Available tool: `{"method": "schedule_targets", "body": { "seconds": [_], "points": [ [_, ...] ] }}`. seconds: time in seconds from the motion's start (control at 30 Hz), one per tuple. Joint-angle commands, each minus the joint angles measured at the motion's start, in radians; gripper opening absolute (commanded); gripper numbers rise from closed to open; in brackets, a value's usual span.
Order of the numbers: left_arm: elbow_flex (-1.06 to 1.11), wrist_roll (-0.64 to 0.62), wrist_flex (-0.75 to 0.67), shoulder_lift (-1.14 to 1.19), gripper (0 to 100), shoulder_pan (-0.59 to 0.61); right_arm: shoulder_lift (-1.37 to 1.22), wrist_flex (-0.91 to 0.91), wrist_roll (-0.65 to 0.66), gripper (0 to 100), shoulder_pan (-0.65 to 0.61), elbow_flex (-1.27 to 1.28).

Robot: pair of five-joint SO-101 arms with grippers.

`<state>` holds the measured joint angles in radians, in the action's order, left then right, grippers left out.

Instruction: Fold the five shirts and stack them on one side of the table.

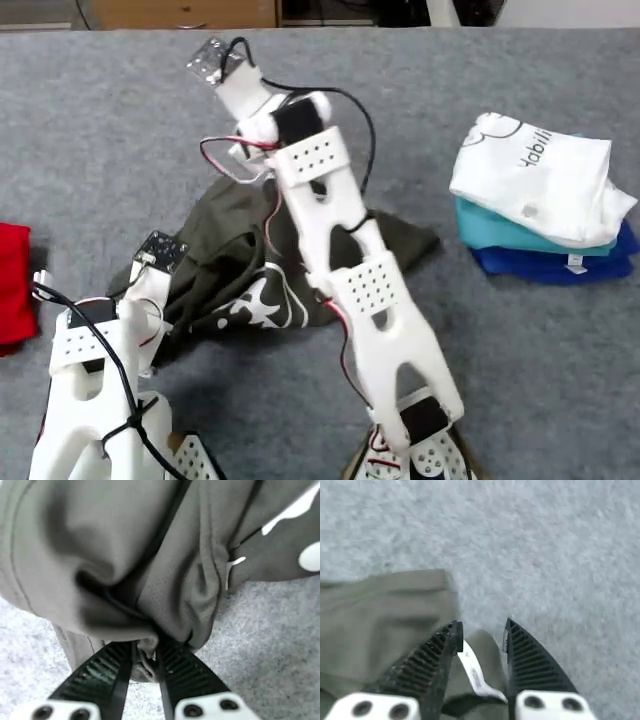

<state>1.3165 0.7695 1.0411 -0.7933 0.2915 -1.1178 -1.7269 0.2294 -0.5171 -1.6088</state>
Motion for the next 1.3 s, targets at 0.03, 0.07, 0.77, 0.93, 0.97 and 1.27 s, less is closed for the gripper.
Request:
{"method": "schedule_targets", "body": {
  "seconds": [0.03,0.07,0.77,0.93,0.97,1.27],
  "points": [
    [-0.006,0.005,-0.021,-0.007,2,-0.011,0.007,0.006,0.008,14.1,0.013,-0.051],
    [-0.006,0.005,-0.021,-0.007,2,-0.012,0.004,0.025,0.006,14.1,-0.005,-0.045],
    [-0.005,-0.002,-0.02,-0.007,2,-0.006,-0.122,0.399,-0.186,21.8,-0.124,0.329],
    [-0.003,-0.002,-0.02,-0.007,2,-0.006,-0.124,0.331,-0.187,20.6,-0.124,0.271],
    [-0.003,-0.002,-0.02,-0.007,2,-0.006,-0.122,0.319,-0.187,20.6,-0.125,0.265],
    [-0.003,-0.002,-0.02,-0.007,2,-0.006,-0.14,0.308,-0.186,0.0,-0.136,0.286]
  ]
}}
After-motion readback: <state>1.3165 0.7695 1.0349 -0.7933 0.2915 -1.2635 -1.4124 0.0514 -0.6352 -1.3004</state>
